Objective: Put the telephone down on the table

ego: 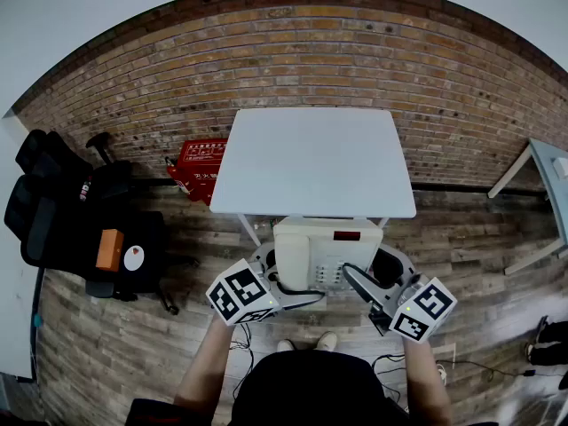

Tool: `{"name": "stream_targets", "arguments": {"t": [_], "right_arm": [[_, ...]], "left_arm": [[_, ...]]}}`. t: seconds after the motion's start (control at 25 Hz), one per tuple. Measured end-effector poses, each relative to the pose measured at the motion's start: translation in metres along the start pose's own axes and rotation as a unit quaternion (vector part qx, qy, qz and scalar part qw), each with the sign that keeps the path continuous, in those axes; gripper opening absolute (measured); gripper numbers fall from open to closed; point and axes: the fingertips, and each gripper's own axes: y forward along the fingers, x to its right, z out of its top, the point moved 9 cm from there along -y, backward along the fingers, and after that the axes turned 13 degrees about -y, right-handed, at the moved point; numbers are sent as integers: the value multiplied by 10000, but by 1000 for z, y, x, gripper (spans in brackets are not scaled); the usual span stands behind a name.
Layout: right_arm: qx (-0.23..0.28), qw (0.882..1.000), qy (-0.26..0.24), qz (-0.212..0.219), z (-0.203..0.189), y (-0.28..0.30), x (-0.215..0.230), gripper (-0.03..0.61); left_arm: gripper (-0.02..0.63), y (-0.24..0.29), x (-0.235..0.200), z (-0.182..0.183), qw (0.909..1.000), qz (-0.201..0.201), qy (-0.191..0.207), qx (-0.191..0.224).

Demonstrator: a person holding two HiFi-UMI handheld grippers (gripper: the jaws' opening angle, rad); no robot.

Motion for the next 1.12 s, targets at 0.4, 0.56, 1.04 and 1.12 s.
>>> {"name": "stream_targets", "arguments": {"t": [0.4,0.56,1.04,1.12], "right_arm": [[30,10000,67,47,-8,-9,15,241],[30,9999,99,84,-10,-12,21,241],[16,9994,144,328,-20,-15,46,241],[27,9992,163,352,-22,-15,46,241]], "left_arm": [[469,18,1,1,10000,49,-28,-55],[469,24,1,3,9999,87,-42,-113],[470,44,0,5,9992,320,-155,-179],[470,45,0,4,9991,349,-169,-192]]}}
